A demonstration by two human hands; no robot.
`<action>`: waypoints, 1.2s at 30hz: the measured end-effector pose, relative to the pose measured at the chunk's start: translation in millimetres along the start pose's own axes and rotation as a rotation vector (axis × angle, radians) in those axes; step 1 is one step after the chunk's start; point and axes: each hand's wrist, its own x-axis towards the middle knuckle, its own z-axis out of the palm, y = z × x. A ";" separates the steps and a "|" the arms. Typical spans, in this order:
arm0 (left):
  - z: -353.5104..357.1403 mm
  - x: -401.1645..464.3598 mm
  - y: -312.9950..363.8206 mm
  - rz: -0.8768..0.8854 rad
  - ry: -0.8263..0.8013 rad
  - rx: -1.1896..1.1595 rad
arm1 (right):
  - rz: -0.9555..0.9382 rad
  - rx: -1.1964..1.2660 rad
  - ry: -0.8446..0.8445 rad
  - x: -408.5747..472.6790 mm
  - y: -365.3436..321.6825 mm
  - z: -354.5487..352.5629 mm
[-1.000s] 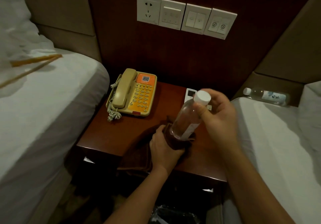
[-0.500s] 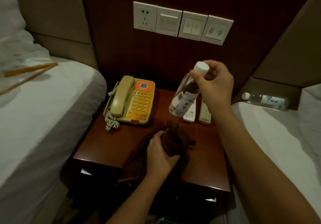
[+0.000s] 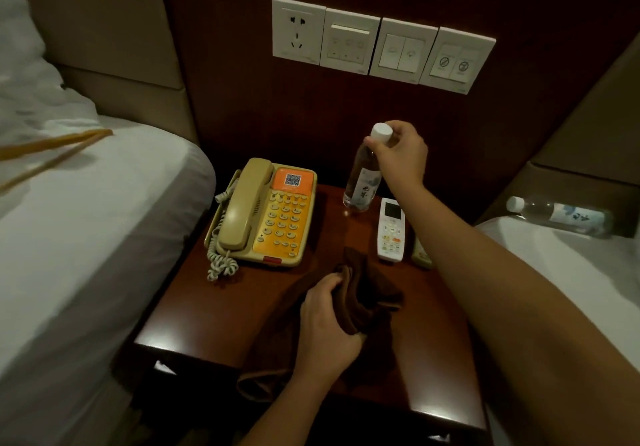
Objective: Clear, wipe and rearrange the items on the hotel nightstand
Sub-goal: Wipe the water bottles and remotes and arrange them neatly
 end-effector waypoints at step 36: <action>0.8 0.2 3.9 0.022 0.035 0.002 | 0.053 0.064 -0.209 -22.9 22.2 5.7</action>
